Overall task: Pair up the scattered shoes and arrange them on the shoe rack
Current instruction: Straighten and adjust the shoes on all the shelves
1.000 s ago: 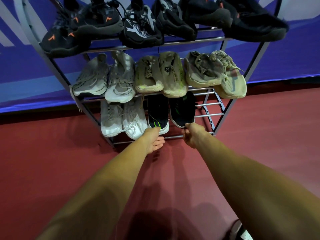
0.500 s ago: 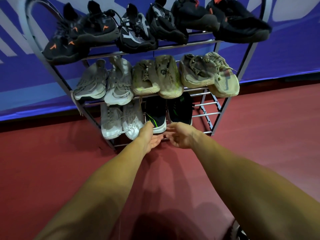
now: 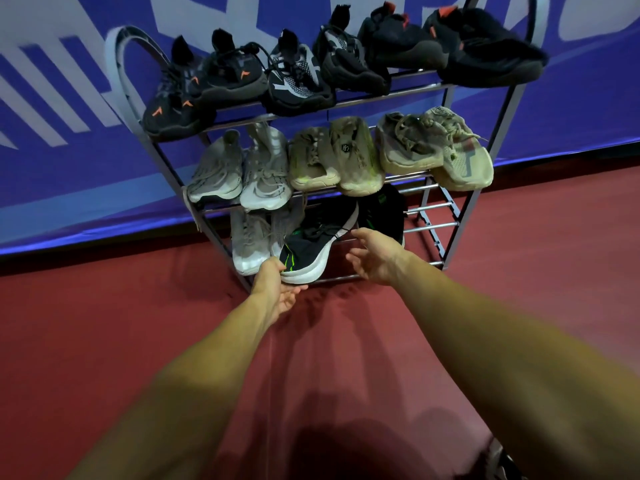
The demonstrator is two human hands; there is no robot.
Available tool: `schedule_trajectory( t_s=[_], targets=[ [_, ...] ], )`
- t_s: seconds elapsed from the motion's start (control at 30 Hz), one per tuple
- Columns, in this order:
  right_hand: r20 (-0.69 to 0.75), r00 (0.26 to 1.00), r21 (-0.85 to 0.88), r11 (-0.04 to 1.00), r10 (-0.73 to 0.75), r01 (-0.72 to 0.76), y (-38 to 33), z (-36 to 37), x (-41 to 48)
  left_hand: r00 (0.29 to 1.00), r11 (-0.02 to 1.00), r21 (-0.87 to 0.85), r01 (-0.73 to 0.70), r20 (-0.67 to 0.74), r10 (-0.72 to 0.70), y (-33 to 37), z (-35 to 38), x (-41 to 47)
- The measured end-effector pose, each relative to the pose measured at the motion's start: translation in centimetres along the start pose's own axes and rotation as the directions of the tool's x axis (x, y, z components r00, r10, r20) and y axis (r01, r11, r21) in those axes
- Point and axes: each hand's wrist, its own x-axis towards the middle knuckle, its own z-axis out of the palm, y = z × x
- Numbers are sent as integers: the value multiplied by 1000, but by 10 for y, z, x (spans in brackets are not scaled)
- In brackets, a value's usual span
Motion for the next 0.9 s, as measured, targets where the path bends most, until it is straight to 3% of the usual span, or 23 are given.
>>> schedule_trajectory(
  t_s=[0.1, 0.27, 0.43, 0.53, 0.8, 0.9],
  targets=[
    [-32, 999, 43, 999, -17, 19, 0, 4, -2, 999, 998, 68, -16, -50, 20, 3, -12, -4],
    [-228, 949, 154, 954, -219, 257, 2, 2, 2, 997, 986, 162, -34, -67, 45, 9, -19, -9],
    [-384, 891, 110, 946, -243, 306, 8, -10, -5, 989, 996, -16, -91, -119, 88, 15, -14, -4],
    [-373, 898, 151, 939, -235, 309, 10, -15, -13, 983, 989, -66, -131, -136, 121, 19, -10, 1],
    [-368, 915, 289, 915, -164, 280, 14, -35, -22, 993, 949, -296, -104, 14, 113, 26, 24, -4],
    [-373, 913, 324, 898, -168, 297, 16, -38, -23, 992, 948, -306, -86, 64, 110, 31, 31, -5]
  ],
)
